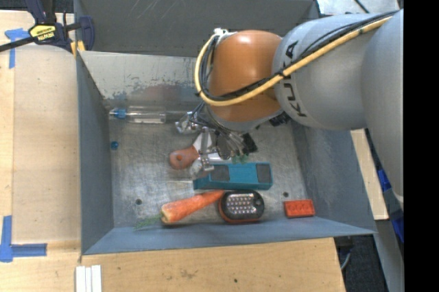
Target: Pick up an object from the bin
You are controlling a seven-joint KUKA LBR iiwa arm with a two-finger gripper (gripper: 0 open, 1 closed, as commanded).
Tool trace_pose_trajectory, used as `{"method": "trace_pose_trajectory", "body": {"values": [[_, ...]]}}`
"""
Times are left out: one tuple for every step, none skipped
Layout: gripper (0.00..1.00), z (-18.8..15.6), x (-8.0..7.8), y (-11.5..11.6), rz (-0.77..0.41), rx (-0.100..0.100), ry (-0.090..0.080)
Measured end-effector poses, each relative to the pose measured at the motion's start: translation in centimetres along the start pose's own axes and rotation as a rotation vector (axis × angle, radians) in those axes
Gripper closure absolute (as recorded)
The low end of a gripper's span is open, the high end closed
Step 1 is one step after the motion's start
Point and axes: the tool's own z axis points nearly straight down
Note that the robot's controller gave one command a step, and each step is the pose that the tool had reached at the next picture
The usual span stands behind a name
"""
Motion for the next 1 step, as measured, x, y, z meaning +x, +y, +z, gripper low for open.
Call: {"method": "trace_pose_trajectory", "body": {"values": [[1.00,5.62,-4.60,-4.52,-0.216,-0.004,0.004]]}}
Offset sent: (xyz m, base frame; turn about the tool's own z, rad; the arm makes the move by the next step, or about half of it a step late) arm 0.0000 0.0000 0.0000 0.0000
